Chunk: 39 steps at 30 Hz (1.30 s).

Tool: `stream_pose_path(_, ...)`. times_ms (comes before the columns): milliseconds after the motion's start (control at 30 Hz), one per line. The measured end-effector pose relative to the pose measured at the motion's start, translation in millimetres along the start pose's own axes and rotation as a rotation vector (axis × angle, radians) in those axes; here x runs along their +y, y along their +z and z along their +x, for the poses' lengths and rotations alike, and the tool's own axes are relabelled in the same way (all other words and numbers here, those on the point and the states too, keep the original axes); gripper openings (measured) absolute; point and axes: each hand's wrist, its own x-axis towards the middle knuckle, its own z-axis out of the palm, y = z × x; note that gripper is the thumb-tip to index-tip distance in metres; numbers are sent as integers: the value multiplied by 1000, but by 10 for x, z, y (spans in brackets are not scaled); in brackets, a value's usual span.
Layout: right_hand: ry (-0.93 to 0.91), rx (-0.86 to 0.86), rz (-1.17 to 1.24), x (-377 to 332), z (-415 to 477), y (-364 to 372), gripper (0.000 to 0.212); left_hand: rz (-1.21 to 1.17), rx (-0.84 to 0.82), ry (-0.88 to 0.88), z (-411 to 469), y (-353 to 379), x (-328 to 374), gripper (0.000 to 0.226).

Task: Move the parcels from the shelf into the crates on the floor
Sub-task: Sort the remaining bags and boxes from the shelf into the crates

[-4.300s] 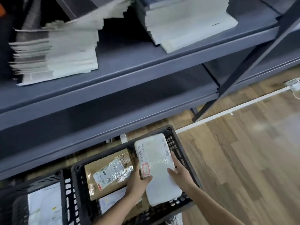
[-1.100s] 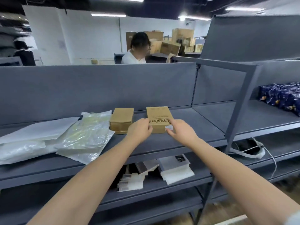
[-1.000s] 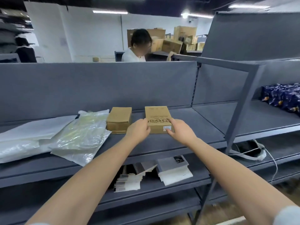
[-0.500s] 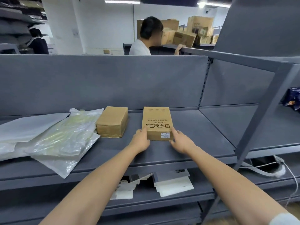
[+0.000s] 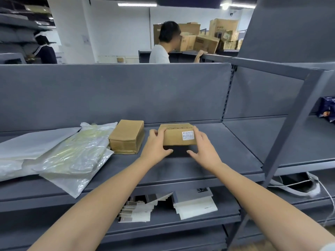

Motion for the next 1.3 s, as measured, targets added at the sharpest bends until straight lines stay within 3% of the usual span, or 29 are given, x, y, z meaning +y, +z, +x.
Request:
stream_pose_path(100, -145, 165, -88, -153, -54, -161, 83, 44, 84, 77, -93, -255, 50, 66)
stream_pose_path(333, -349, 388, 67, -744, -224, -571, 57, -301, 79, 249, -457, -1032, -75, 54)
stream_pose_path(467, -368, 240, 324, -1205, -390, -639, 54, -459, -2, 272, -791, -1473, -229, 39)
stream_pose_path(633, -184, 10, 644, -1682, -520, -514, 47, -563, 15, 139, -1050, -1849, -542, 57)
stream_pose_path(767, -152, -34, 686, -1994, -608, -336, 52, -630, 77, 64, -1272, -2078, -737, 62)
stream_pose_path(933, -99, -39, 714, -2302, -678, -46, 43, -650, 129, -25, -1547, -2193, -1001, 69)
stream_pose_path(1133, 29, -37, 825, -2563, -729, 149, 42, -523, -91, 23, -2016, -2210, -1290, 87)
stream_pose_path(1300, 47, -31, 848, -2743, -784, 293, 56, -646, -110, -29, -2206, -2337, -1430, 85)
